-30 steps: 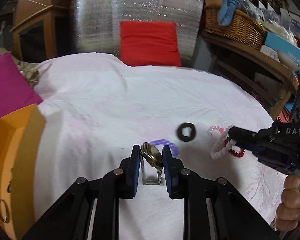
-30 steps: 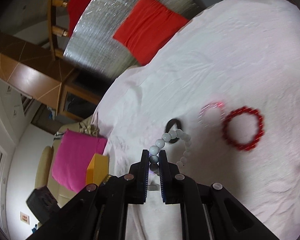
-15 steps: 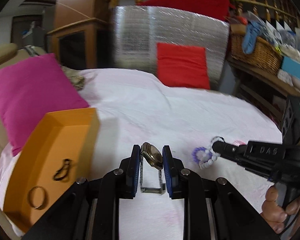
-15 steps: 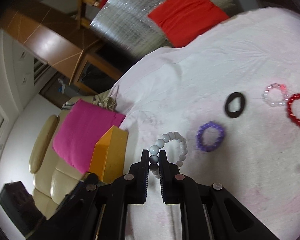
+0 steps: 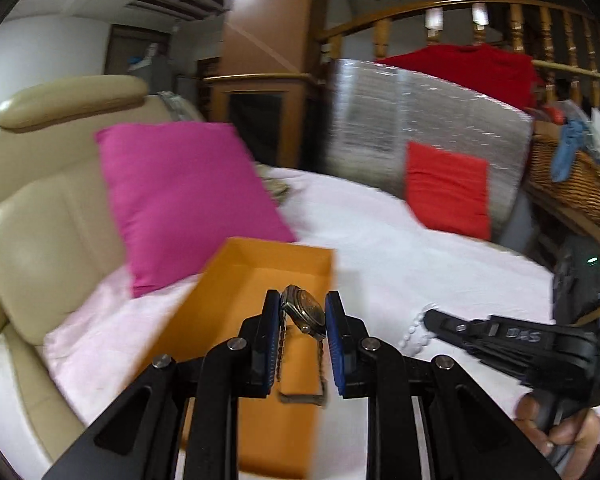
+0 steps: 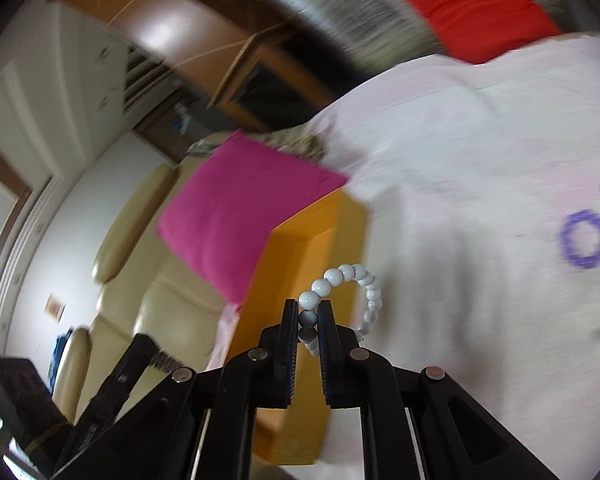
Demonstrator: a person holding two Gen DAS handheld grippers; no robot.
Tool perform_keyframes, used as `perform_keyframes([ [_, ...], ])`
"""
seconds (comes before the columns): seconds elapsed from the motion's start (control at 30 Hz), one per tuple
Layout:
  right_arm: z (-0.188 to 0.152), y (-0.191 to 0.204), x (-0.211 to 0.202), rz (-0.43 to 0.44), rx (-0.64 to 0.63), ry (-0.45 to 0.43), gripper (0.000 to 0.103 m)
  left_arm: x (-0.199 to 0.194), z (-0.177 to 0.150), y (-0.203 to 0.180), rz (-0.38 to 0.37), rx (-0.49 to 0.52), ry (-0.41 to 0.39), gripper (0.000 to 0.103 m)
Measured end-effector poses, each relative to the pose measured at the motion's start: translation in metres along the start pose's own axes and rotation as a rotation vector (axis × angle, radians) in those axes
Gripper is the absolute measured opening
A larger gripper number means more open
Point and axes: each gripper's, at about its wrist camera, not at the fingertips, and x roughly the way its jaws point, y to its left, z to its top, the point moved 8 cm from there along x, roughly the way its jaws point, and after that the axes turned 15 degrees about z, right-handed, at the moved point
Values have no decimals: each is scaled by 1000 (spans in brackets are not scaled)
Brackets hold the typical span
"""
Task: Organize jewelry
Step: 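Carry the watch and pearl bracelet into the orange box and open both tools, then grasp the black rubber ring with the left tool while the right tool grasps the pink crystal bracelet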
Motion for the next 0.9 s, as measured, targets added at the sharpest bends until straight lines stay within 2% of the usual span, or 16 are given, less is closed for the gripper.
perform_keyframes([
  [0.2,-23,32,54,63,-62,80,11,40,-27,57,174,-23,67,23],
  [0.27,-29,35,71,70,-69,102,11,53,-36,65,203,-32,82,23],
  [0.37,-41,30,92,68,-54,151,11,74,-51,77,195,-84,184,23],
  [0.43,-48,22,97,57,-37,165,14,79,-53,87,219,-98,192,23],
  [0.47,-49,21,98,54,-23,164,14,79,-53,87,229,-95,188,28],
  [0.57,-45,10,92,44,32,152,31,77,-52,86,237,-65,170,60],
  [0.63,-37,4,79,26,35,113,33,73,-47,85,254,-55,139,62],
  [0.73,-24,-7,55,-7,46,62,33,70,-35,71,227,-72,119,64],
  [0.9,-5,-36,3,-120,61,-11,33,75,-15,16,147,-38,134,67],
])
